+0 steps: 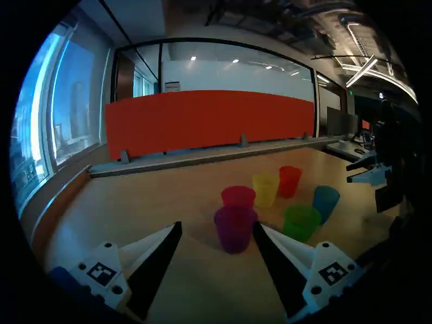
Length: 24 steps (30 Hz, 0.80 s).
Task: Pour water
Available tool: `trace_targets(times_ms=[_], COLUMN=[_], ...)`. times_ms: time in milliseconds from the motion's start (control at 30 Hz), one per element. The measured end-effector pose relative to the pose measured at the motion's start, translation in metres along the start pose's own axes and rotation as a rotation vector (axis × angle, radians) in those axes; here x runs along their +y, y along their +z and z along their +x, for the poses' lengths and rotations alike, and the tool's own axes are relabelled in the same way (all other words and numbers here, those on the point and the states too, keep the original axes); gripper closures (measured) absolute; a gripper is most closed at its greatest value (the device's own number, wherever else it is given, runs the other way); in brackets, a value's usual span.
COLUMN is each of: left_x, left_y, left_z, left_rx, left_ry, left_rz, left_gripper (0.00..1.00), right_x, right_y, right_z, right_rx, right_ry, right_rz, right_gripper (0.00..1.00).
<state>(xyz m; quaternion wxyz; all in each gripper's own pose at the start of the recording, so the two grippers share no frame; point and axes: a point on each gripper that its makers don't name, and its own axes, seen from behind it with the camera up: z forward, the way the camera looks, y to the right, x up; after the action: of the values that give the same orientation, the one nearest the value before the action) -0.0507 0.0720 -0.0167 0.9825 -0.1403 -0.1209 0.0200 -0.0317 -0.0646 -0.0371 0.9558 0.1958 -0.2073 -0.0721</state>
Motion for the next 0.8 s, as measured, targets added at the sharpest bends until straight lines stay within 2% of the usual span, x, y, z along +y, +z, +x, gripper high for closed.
trace_targets(times_ms=[467,800], left_x=[-0.021,-0.029], left_y=[-0.011,-0.02], left_z=[0.05,0.075], left_rx=[0.161,0.275], left_ry=[-0.034,-0.045], left_rz=[0.121,0.195], left_gripper=[0.03,0.03], right_x=[0.035,0.06], right_y=[-0.005,-0.023], right_z=[0.058,0.086], right_rx=[0.209,0.382], right_ry=[0.072,0.168], right_rz=[-0.182,-0.306], right_gripper=[0.0,0.0])
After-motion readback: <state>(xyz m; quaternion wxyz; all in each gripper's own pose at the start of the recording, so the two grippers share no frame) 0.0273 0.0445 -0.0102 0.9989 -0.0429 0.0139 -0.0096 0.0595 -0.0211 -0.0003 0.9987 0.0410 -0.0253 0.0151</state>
